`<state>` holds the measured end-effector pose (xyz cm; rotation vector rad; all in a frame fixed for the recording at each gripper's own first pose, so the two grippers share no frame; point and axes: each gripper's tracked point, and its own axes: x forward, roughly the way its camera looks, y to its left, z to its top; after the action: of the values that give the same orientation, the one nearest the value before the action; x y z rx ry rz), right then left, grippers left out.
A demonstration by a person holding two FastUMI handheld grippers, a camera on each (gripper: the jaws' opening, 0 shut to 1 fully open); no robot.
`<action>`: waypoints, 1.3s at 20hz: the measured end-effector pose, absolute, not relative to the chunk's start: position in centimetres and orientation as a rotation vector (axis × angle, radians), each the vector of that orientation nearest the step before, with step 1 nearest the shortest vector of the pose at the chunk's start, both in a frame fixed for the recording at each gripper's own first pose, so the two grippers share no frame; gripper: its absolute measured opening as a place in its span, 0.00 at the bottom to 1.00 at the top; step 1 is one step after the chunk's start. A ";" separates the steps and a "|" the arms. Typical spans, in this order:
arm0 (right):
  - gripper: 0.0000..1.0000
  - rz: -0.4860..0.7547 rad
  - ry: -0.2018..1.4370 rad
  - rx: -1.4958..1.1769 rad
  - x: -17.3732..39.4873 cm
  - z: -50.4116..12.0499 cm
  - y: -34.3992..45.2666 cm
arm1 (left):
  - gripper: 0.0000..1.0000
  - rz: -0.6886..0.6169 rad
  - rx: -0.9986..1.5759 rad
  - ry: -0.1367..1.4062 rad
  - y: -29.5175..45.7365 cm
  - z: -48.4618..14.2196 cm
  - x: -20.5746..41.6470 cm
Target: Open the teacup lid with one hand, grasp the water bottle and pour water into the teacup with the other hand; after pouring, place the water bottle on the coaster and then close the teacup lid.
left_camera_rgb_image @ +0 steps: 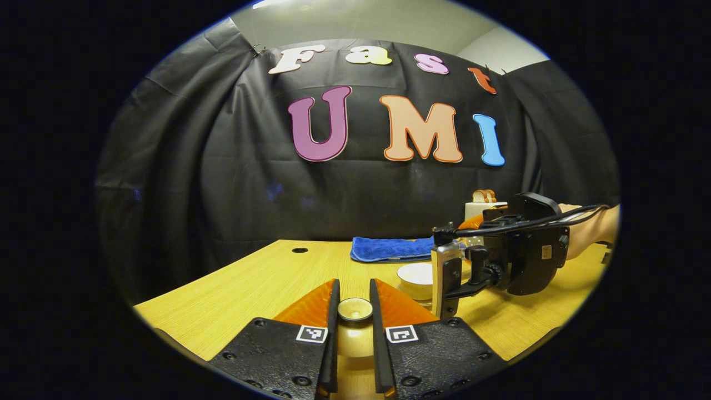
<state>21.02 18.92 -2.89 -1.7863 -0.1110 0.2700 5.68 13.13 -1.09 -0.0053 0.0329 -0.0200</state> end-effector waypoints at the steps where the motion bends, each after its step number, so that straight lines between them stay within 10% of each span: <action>1: 0.69 0.267 -0.119 -1.802 21.0 -2.7 19.0 | 0.24 -0.020 -0.005 0.033 13.1 -1.1 5.6; 26: 0.67 0.266 -0.301 -2.085 20.9 0.5 22.4 | 0.24 -0.024 -0.008 0.035 13.2 -1.0 5.6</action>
<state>20.90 22.41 0.54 -2.0845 -0.3006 0.2655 5.61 13.18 -1.04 -0.0081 0.0347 -0.0236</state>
